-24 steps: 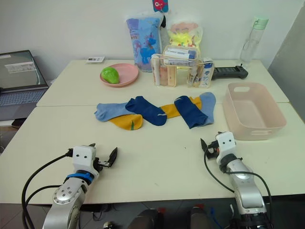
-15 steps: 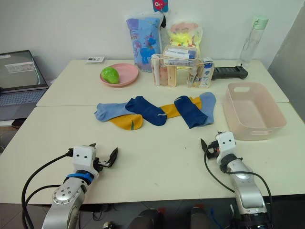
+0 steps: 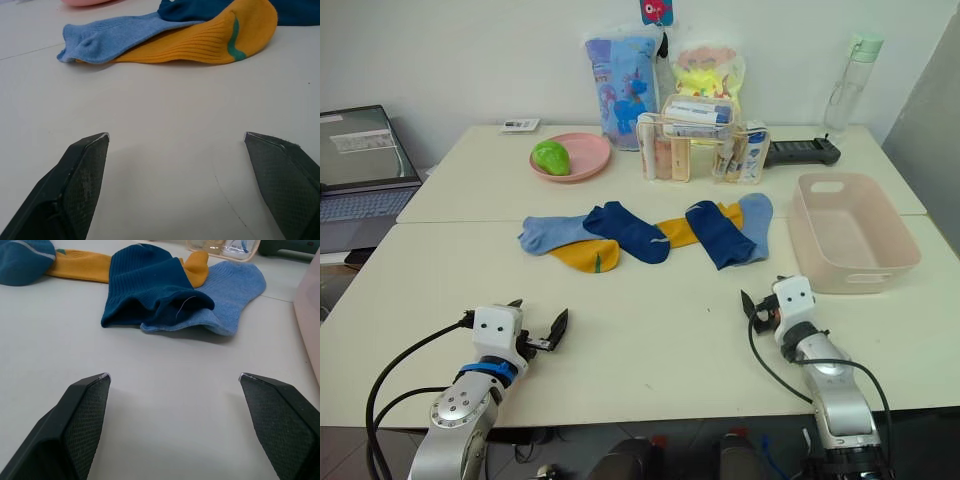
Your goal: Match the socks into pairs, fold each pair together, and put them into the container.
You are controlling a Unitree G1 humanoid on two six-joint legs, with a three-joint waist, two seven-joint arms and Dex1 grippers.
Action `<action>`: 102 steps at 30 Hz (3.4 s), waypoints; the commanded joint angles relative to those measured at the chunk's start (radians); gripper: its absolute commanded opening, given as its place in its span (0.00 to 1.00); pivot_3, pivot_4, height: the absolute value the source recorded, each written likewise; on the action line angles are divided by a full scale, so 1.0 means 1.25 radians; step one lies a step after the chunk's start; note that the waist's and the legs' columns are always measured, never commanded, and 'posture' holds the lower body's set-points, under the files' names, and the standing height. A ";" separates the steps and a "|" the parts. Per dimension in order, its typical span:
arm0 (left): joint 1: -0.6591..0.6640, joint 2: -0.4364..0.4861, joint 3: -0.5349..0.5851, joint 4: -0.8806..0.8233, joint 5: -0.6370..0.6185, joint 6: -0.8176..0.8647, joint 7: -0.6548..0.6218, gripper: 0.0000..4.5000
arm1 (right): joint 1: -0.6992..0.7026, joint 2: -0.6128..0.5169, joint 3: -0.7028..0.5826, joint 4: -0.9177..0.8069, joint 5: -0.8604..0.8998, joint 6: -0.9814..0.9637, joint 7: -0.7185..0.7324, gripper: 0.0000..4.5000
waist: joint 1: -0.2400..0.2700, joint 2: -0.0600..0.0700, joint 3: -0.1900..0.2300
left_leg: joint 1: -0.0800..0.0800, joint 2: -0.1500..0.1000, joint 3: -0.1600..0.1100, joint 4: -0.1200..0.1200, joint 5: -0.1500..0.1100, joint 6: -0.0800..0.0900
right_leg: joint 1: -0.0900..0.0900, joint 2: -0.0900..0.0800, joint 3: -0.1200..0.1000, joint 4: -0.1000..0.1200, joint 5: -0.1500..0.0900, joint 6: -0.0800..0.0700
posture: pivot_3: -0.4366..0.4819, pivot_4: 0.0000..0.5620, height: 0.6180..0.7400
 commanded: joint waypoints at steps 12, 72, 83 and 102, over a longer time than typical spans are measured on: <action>0.002 0.003 0.005 -0.008 -0.008 -0.012 -0.012 1.00 | 0.021 0.000 -0.011 -0.037 0.008 -0.013 0.000 0.98 | 0.000 0.000 0.000 | 0.000 0.000 0.000 0.000 0.000 0.000 | 0.000 0.000 0.000 0.000 0.000 0.000 | 0.48 0.27 1.00; -0.657 -0.177 -0.235 0.628 0.156 -0.053 0.066 0.43 | -0.081 -0.092 0.053 -0.198 0.092 0.142 0.147 1.00 | 0.002 -0.001 0.000 | -0.002 -0.001 -0.001 0.002 0.000 0.000 | -0.001 0.000 -0.001 0.001 0.000 0.000 | 0.48 0.27 1.00; -0.569 -0.122 -0.224 0.439 0.120 -0.023 -0.028 0.01 | -0.081 -0.091 0.056 -0.185 0.087 0.134 0.152 1.00 | 0.000 -0.001 0.000 | -0.002 -0.001 -0.001 0.002 0.000 0.000 | -0.001 0.000 -0.001 0.001 0.000 0.000 | 0.48 0.27 1.00; -0.459 0.144 -0.362 -0.058 -0.249 0.414 -0.545 0.17 | -0.074 -0.131 0.001 -0.129 0.091 0.123 0.177 1.00 | -0.002 -0.001 0.000 | -0.002 0.000 -0.001 0.002 0.000 0.000 | -0.001 0.000 -0.001 0.000 0.000 0.000 | 0.48 0.27 1.00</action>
